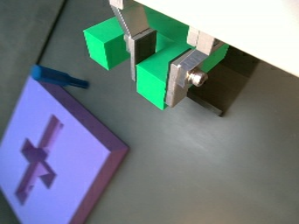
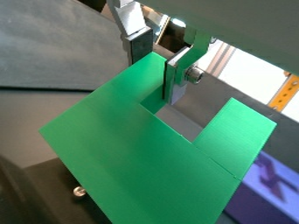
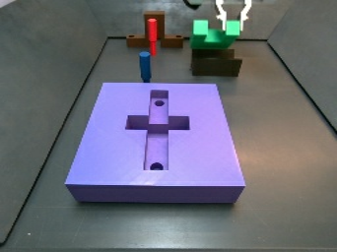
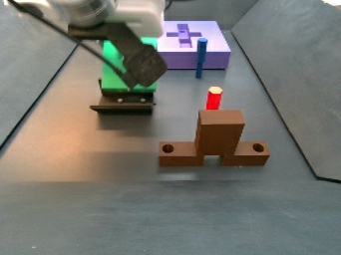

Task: Pick up the green object. Move up. Place the green object on the fixture. Regrasp the green object. Move to above the board. Insert the green object.
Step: Place the green object on the fixture.

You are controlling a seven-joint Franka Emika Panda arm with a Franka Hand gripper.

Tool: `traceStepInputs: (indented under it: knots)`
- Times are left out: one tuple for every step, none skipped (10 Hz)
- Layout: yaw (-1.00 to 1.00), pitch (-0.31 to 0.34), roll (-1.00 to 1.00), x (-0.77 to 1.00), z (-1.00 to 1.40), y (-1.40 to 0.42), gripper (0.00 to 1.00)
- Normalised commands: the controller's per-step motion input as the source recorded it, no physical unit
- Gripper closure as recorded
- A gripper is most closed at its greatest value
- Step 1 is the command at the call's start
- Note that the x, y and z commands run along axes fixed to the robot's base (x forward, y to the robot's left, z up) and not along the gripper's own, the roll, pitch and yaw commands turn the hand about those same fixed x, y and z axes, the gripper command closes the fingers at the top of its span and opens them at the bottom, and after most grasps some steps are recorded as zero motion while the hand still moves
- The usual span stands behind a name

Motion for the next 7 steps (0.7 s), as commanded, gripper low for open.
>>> traceStepInputs:
  knots:
    - [-0.06,-0.12,-0.02,0.25,-0.33,0.0,1.0]
    - [-0.01,-0.114,-0.2,0.0,-0.21,0.0,1.0]
    - [-0.02,-0.106,-0.27,0.0,-0.18,0.03,1.0]
    - [-0.05,-0.126,-0.27,0.06,-0.17,0.06,1.0]
    - [-0.08,-0.16,-0.25,0.12,-0.17,0.09,1.0]
    - [-0.07,-0.143,-0.18,0.12,-0.21,0.13,1.0]
    - [-0.04,-0.071,-0.06,0.04,-0.19,0.13,1.0]
